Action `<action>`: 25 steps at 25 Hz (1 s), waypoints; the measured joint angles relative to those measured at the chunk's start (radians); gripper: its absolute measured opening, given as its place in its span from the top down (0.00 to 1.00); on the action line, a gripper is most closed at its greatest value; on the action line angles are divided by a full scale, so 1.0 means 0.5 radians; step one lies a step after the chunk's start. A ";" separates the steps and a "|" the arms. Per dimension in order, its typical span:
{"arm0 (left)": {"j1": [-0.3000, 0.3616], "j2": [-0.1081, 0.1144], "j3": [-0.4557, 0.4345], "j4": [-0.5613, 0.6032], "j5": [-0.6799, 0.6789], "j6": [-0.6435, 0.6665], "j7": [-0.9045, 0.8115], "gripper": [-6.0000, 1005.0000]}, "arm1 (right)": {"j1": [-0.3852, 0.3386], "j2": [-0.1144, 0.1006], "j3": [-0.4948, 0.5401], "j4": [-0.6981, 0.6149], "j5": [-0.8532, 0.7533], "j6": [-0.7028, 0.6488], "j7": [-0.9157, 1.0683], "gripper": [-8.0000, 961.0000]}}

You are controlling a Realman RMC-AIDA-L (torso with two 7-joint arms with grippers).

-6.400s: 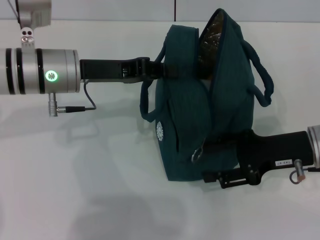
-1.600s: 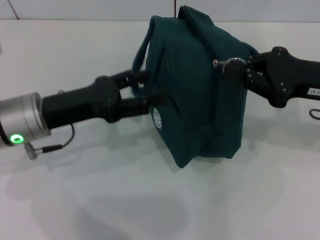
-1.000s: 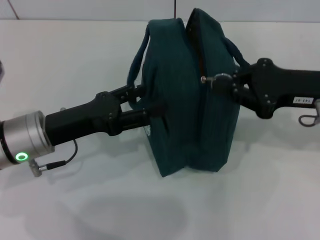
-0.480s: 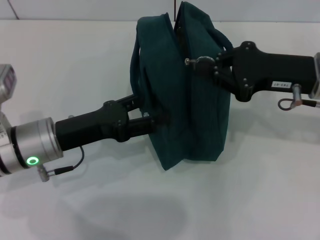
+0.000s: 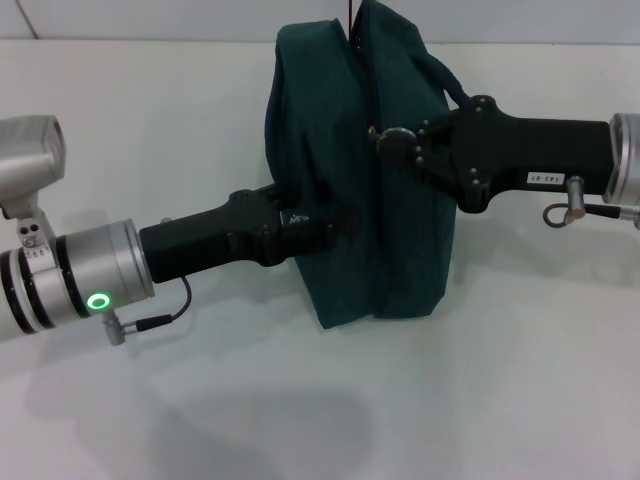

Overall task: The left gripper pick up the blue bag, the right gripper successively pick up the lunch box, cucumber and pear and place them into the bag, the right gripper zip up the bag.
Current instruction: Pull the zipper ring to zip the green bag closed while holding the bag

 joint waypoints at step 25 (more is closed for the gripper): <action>0.001 -0.012 -0.003 -0.015 -0.052 -0.023 -0.079 0.14 | 0.052 0.008 -0.009 0.062 0.126 0.074 -0.127 0.98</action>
